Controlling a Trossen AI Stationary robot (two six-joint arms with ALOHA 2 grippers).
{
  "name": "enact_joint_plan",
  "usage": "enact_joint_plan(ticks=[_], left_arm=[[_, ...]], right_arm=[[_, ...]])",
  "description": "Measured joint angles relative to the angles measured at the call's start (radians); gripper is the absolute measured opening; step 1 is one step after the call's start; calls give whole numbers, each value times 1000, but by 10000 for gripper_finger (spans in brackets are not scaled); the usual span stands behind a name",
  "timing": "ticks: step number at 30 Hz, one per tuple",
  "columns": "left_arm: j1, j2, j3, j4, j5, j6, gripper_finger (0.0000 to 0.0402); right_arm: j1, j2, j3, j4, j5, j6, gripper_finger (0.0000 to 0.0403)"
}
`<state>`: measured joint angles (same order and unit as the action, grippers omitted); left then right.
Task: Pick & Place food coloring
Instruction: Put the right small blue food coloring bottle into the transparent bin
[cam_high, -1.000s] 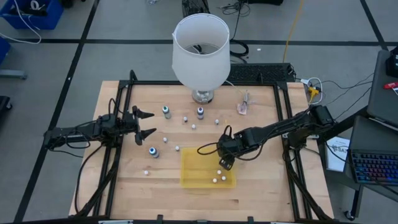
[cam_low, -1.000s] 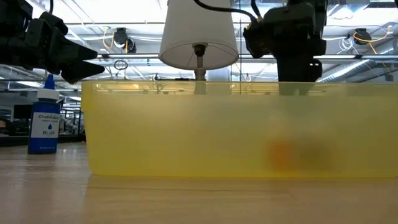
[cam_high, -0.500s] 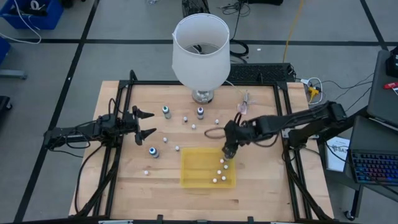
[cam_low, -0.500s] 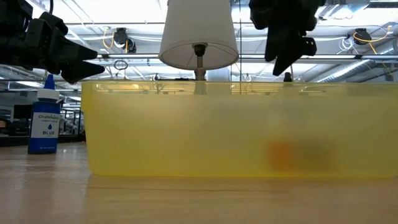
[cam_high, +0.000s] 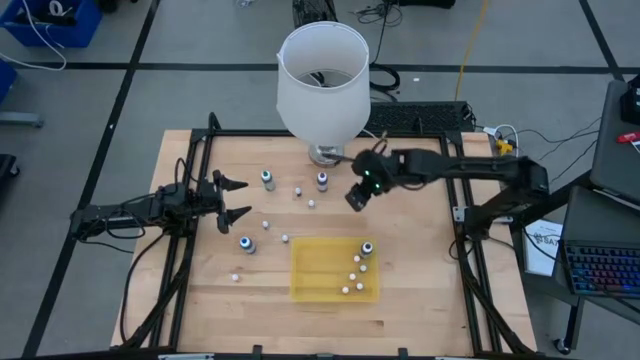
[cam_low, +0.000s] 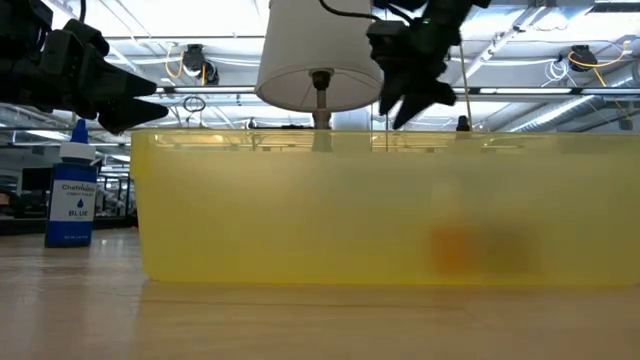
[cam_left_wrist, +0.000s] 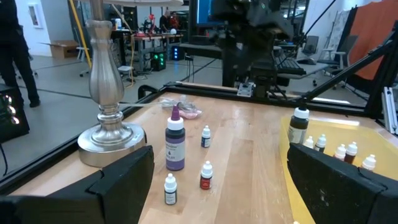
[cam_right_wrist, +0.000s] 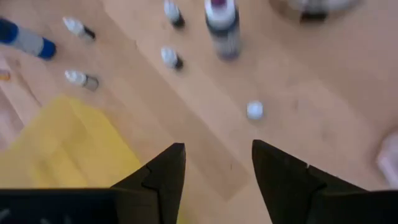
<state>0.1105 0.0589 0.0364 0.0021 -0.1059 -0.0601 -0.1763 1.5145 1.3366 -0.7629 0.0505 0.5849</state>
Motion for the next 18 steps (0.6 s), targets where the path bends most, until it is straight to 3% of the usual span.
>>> enact_joint_plan(ticks=[4,9,18], left_arm=[[0,0,0,1,0,0,365],[0,0,0,2,0,0,365],[0,0,0,1,0,0,365]], right_arm=[[-27,73,117,-34,2,-73,161],[-51,206,256,-200,3,-85,152],[-103,400,284,-271,-1,-162,139]])
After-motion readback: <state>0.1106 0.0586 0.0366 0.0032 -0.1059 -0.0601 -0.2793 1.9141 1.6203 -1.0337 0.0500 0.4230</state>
